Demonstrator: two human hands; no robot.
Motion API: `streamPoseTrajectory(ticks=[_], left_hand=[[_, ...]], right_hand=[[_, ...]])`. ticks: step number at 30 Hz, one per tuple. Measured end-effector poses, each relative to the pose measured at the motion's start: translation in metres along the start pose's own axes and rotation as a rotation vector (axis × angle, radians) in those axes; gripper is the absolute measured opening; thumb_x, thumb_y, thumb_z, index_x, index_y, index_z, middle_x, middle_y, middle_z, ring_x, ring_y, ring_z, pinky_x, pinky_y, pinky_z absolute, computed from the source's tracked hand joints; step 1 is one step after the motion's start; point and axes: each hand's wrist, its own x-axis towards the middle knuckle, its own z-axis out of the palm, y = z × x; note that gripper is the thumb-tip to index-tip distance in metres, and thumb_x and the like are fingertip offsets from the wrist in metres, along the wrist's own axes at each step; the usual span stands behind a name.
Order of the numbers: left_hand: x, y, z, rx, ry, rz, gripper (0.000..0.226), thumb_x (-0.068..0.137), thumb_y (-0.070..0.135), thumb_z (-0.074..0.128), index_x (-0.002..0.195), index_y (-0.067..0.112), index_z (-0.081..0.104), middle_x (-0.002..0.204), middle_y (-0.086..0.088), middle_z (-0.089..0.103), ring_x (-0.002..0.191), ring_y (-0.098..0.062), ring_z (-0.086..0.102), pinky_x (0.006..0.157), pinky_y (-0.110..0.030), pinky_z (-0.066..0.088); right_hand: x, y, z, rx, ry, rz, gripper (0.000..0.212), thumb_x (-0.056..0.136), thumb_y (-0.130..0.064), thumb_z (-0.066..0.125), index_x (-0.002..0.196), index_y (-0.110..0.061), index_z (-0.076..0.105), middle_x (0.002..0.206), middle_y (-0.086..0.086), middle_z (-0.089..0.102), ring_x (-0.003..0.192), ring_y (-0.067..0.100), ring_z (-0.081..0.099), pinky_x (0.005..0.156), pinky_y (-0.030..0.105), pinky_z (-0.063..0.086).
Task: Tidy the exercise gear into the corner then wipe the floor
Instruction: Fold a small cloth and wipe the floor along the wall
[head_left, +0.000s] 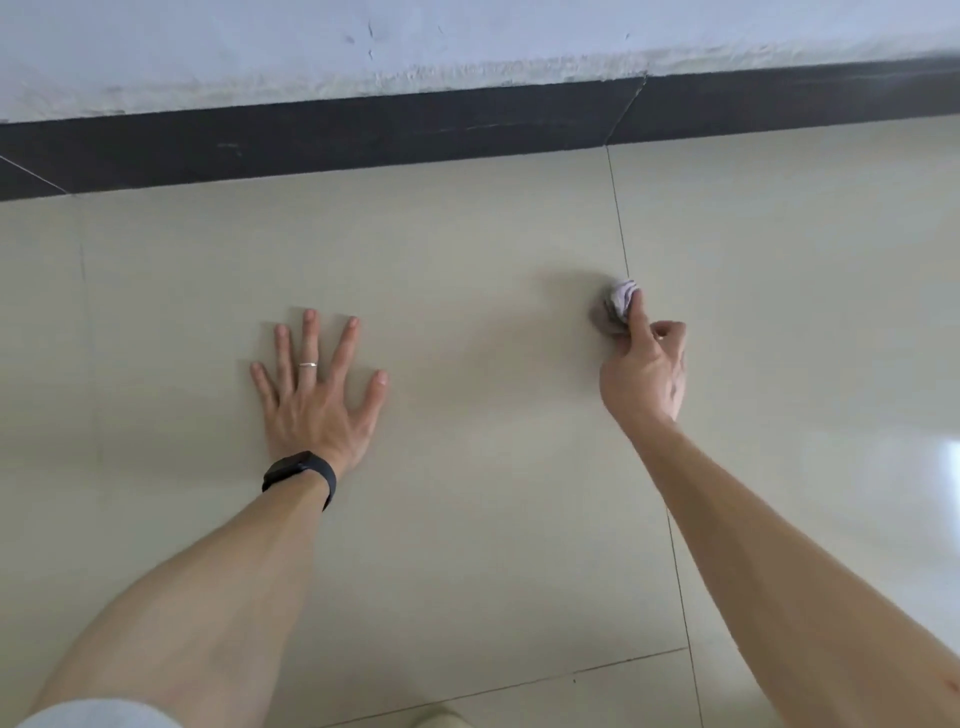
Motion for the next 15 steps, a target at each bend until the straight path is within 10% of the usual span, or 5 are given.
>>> streamPoseTrajectory(ticks=[8,10,15], left_hand=[[-0.001,-0.002,0.0,-0.011,0.033,0.035,0.071,0.09,0.068,0.024,0.156,0.048,0.006,0.167,0.007,-0.008,0.154,-0.025,-0.008,0.121,-0.058,0.002],[0.001,-0.002,0.001,-0.02,0.04,0.009,0.07,0.09,0.068,0.024,0.155,0.05,0.007,0.167,0.009,-0.008,0.154,-0.023,-0.009,0.122,-0.057,0.002],[0.001,-0.005,0.005,-0.009,0.04,0.006,0.07,0.09,0.07,0.023,0.154,0.052,0.003,0.166,0.012,-0.014,0.153,-0.021,-0.014,0.122,-0.057,0.001]], right_hand=[[-0.097,-0.01,0.041,-0.242,-0.271,-1.059,0.067,0.078,-0.007,0.043,0.139,-0.033,0.054,0.107,0.003,0.053,0.082,0.024,0.053,0.063,0.034,0.047],[-0.044,-0.01,0.032,-0.242,-0.163,-1.0,0.066,0.079,-0.004,0.051,0.137,-0.035,0.055,0.108,0.005,0.053,0.083,0.028,0.054,0.065,0.038,0.05],[0.071,-0.041,0.006,-0.033,0.029,-0.109,0.062,0.092,-0.012,0.043,0.148,-0.04,0.04,0.113,0.004,0.038,0.099,0.034,0.052,0.086,0.042,0.049]])
